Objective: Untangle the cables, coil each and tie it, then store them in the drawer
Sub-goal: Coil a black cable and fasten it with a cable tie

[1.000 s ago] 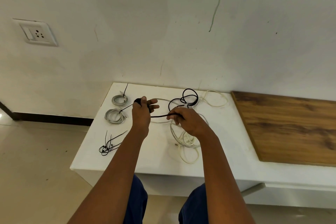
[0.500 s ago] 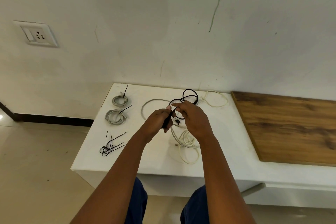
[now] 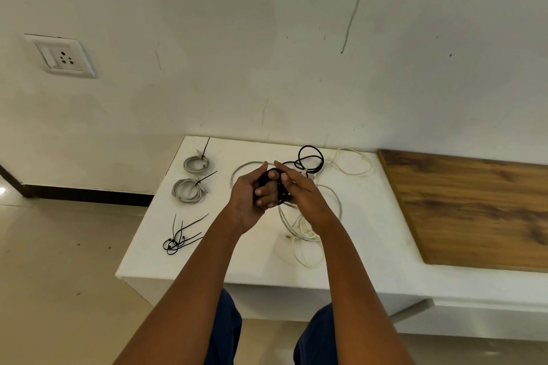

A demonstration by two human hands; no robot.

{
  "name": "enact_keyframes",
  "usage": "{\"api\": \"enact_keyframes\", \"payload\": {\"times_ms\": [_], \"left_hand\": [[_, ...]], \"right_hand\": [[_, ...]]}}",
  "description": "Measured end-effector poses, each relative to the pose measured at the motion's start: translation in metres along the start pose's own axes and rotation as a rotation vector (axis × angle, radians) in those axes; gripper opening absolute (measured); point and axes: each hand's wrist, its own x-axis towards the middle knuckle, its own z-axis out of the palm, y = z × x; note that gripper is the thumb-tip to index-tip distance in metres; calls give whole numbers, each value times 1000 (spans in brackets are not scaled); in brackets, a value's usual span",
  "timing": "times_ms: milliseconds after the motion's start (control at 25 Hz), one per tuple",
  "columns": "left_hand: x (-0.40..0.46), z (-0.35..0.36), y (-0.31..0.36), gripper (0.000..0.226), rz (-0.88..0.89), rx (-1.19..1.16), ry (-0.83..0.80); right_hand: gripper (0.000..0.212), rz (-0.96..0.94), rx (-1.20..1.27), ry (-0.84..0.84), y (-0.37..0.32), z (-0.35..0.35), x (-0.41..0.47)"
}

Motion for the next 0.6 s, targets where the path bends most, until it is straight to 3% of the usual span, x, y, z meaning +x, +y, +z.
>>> {"api": "enact_keyframes", "payload": {"times_ms": [200,320,480,600], "left_hand": [[1,1,-1,41,-2,-50,36],[1,7,-6,43,64,-38,184],[1,17,-10,43,171,86,379],[1,20,-11,37,213,210,506]], "right_hand": [[41,-82,-117,37,-2,10,0],[47,-195,-352,60,1,14,0],[43,-213,-359,95,3,21,0],[55,-240,-497,122,6,21,3]]}}
